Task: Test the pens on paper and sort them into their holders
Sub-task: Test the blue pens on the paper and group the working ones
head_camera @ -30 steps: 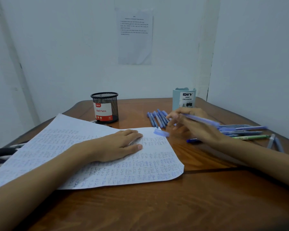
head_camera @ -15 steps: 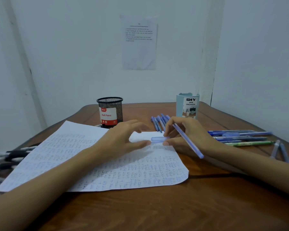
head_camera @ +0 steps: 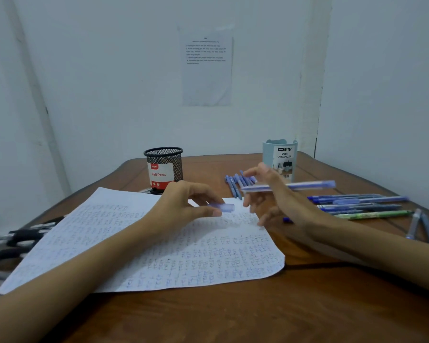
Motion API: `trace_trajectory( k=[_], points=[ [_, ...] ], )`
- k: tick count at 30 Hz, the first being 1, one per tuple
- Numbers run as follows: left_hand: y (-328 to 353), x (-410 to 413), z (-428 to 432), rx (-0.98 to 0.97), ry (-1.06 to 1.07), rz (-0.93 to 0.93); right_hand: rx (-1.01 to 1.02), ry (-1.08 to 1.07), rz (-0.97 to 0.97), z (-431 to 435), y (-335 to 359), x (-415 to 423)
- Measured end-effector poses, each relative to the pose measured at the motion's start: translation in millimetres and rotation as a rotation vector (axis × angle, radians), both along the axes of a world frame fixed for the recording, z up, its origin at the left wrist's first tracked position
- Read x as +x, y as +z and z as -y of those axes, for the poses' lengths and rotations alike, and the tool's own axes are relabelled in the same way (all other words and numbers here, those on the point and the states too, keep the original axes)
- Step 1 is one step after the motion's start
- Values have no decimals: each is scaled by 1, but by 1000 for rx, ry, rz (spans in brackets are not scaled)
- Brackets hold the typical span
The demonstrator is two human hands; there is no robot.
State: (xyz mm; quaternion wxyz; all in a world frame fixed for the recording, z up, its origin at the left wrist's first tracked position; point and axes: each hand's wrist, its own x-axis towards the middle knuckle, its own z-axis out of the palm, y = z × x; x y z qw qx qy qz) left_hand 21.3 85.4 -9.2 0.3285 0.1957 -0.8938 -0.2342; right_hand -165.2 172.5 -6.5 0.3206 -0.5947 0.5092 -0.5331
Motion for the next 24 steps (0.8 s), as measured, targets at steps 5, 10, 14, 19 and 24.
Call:
trace_trajectory(
  k=[5, 10, 14, 19, 24],
  points=[
    [0, 0, 3, 88, 2, -44, -118, -37, 49, -9, 4, 3],
    [0, 0, 3, 114, -9, -59, -146, -57, 27, -10, 5, 4],
    [0, -1, 4, 148, -17, -61, -133, -83, 0, -9, 3, 2],
    [-1, -1, 4, 156, -27, -47, -90, -60, -15, -7, 2, 4],
    [0, -1, 3, 171, -38, -85, -132, -72, 6, -8, 6, 3]
  ],
)
